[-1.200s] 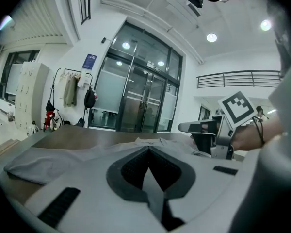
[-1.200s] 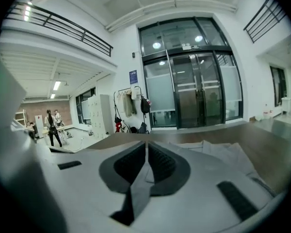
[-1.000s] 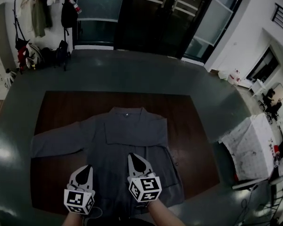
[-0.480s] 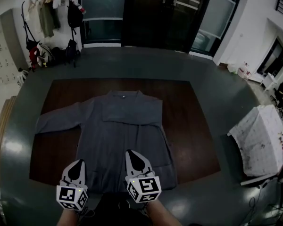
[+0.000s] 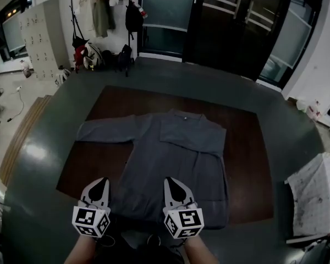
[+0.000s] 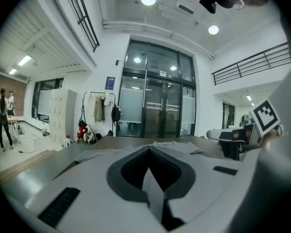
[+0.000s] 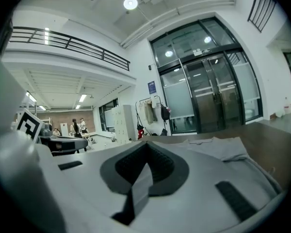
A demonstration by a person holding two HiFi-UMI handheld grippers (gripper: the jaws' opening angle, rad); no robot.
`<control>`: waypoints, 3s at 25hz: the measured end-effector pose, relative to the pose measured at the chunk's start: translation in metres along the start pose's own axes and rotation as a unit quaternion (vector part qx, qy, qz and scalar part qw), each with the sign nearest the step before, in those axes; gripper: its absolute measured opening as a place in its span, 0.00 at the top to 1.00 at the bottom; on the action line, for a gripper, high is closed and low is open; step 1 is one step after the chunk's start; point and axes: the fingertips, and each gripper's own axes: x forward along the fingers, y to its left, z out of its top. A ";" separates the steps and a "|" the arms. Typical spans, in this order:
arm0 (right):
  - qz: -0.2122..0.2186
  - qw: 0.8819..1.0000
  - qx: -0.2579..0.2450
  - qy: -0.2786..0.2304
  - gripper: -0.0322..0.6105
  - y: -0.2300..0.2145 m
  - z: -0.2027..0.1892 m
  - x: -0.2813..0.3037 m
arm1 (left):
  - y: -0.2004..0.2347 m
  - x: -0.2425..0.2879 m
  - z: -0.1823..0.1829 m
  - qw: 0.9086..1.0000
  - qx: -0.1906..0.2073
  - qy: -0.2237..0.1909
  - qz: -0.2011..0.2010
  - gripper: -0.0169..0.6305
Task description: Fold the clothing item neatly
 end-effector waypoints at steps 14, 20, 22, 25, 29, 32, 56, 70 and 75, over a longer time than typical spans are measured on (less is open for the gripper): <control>0.025 0.999 -0.017 0.032 0.96 0.146 -0.011 0.156 | 0.193 0.024 0.003 1.000 -0.010 0.005 0.006 0.96; 0.042 0.998 -0.023 0.047 0.96 0.213 -0.021 0.226 | 0.265 0.036 0.001 1.000 -0.017 0.017 0.007 0.96; 0.049 0.996 -0.033 0.061 0.96 0.235 -0.029 0.251 | 0.289 0.041 -0.001 1.000 -0.018 0.023 0.007 0.96; 0.065 0.992 -0.054 0.095 0.96 0.264 -0.046 0.289 | 0.319 0.049 -0.003 0.999 -0.023 0.028 0.005 0.96; 0.084 0.983 -0.092 0.132 0.96 0.296 -0.074 0.335 | 0.351 0.058 -0.012 0.999 -0.024 0.037 0.004 0.96; 0.088 0.976 -0.121 0.160 0.96 0.308 -0.098 0.364 | 0.370 0.066 -0.020 0.999 -0.034 0.042 0.008 0.96; 0.118 0.922 -0.161 0.332 0.80 0.323 -0.211 0.449 | 0.408 0.077 -0.058 0.994 -0.073 0.072 0.024 0.96; 0.118 0.926 -0.133 0.334 0.92 0.315 -0.192 0.448 | 0.400 0.080 -0.050 0.995 -0.068 0.069 0.015 0.96; 0.101 0.951 -0.084 0.281 0.92 0.305 -0.144 0.441 | 0.392 0.080 -0.041 0.996 -0.064 0.065 0.000 0.96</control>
